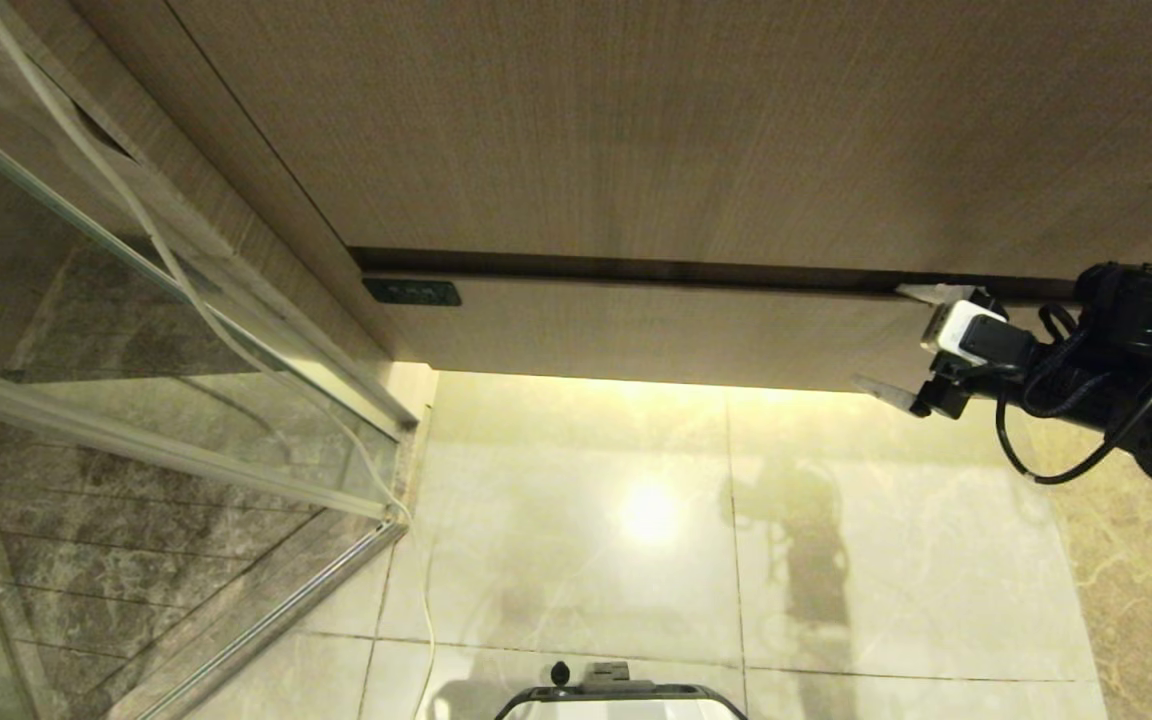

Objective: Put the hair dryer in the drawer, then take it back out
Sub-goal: Pull open the drawer

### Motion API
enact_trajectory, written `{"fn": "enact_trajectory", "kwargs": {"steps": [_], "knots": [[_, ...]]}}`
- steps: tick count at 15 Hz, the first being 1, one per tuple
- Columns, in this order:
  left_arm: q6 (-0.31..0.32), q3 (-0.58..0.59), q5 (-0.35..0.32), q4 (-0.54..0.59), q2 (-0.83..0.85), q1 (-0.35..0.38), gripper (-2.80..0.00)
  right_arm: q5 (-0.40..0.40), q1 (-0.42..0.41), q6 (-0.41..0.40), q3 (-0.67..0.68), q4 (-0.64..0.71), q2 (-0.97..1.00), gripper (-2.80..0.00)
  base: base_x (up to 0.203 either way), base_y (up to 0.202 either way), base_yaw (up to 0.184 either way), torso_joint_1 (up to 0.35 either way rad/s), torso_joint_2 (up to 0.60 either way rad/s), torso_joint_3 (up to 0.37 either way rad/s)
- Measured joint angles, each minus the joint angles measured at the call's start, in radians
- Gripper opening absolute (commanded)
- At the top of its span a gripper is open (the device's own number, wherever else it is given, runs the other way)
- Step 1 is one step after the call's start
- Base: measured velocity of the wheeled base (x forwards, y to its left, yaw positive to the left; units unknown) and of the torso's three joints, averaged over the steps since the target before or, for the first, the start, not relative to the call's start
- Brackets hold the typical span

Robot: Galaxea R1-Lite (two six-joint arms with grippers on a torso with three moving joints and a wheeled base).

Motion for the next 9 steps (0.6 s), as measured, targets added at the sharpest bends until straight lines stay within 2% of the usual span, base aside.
{"fn": "enact_trajectory", "kwargs": {"steps": [9], "knots": [[0.000, 0.000, 0.000, 0.000, 0.000, 0.000, -2.80, 0.002, 0.001, -0.002, 0.025, 0.034, -0.019, 0.00, 0.000, 0.000, 0.000, 0.000, 0.00, 0.000]]}}
